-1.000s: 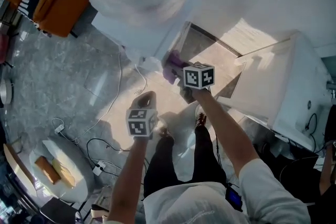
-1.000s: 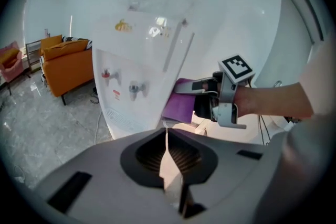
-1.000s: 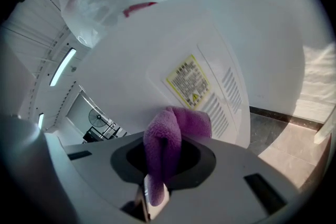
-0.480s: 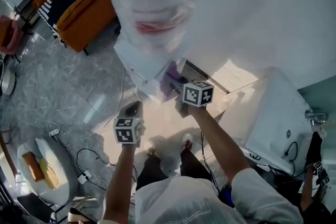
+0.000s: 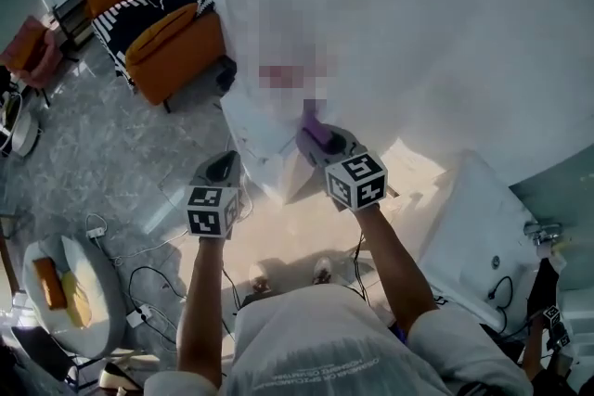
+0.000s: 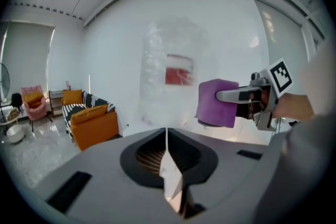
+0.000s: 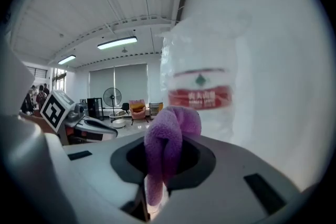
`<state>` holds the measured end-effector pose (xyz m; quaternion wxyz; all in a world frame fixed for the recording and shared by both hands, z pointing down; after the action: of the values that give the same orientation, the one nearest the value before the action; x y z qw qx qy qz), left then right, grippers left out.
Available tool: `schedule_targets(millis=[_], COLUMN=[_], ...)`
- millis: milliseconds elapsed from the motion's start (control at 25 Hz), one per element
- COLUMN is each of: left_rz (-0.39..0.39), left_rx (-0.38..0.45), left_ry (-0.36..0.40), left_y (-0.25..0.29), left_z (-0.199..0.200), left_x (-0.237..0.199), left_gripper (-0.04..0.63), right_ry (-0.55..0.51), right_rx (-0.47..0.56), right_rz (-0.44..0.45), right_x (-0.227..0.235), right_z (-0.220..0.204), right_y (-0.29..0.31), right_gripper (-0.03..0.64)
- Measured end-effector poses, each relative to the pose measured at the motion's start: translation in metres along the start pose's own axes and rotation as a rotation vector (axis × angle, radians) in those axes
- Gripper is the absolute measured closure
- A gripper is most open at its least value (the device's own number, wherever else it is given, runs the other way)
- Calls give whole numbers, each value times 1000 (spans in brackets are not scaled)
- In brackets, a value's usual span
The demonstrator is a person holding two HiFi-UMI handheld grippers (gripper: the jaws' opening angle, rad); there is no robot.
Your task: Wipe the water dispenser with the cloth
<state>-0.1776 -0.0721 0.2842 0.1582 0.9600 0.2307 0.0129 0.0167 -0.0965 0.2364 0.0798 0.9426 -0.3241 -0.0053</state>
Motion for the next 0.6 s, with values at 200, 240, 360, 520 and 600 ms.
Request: schedule_targets(millis=[200,240,360,520,600], left_rz=[26,25,15,-15,-28], left_rx=[140,163,241,312,334], left_ry=[157,189,227,281,313], left_y=[-25,-28,-34,-44,-48], left_z=[71,84,118,151,164], left_x=[-10,-9,-6,4,9], left_gripper=[577,577,577,577,577], right_ry=[-153,-173,-213,-248,-249], right_rx=[40,54,93,126,134], right_rz=[-53,-57,-61,-54,-50], right_x=[-2,-2,-1,-5,-6], right_z=[59,71,104,127,133], right_y=[-20,-23,-32,-39,-40], right_gripper=[549,549,549,549,549])
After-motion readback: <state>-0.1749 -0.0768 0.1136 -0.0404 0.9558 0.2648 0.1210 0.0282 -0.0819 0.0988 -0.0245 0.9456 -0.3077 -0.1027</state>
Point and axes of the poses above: the fingertips, and each gripper's own axes: y forward along the fingers, x to its right, z out of its top, the point moved 4 cm from there along -y, backward along the fingers, and after that the axes turned 5 degrees about x, right-handed, at the moved point
